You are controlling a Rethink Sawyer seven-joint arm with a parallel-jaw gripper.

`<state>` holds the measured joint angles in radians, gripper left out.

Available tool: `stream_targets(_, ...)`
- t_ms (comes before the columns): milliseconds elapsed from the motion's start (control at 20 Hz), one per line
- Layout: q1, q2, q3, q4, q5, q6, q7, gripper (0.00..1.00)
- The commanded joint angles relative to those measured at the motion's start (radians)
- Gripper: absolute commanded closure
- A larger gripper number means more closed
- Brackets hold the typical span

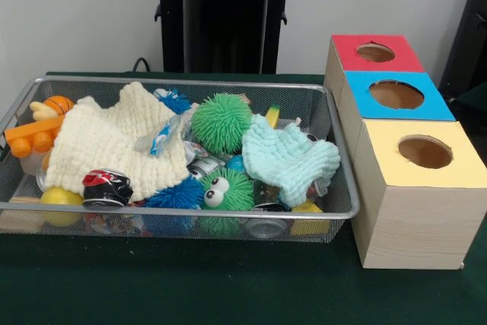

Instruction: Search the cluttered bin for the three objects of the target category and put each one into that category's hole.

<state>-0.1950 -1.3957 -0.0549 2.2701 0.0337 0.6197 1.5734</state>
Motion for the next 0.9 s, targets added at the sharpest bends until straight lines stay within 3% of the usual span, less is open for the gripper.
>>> stream_targets(50,-0.041,0.036,0.095,0.081,0.025,-0.092,-0.077,0.00)
stream_targets(100,-0.063,-0.087,0.073,0.103,0.069,-0.135,-0.206,0.00)
stream_targets(300,-0.028,-0.198,0.012,-0.027,0.051,0.117,-0.181,0.00)
stream_targets(500,-0.026,-0.251,0.013,-0.143,0.031,0.312,-0.153,0.00)
stream_targets(900,-0.024,-0.278,0.024,-0.298,0.001,0.536,-0.109,0.00)
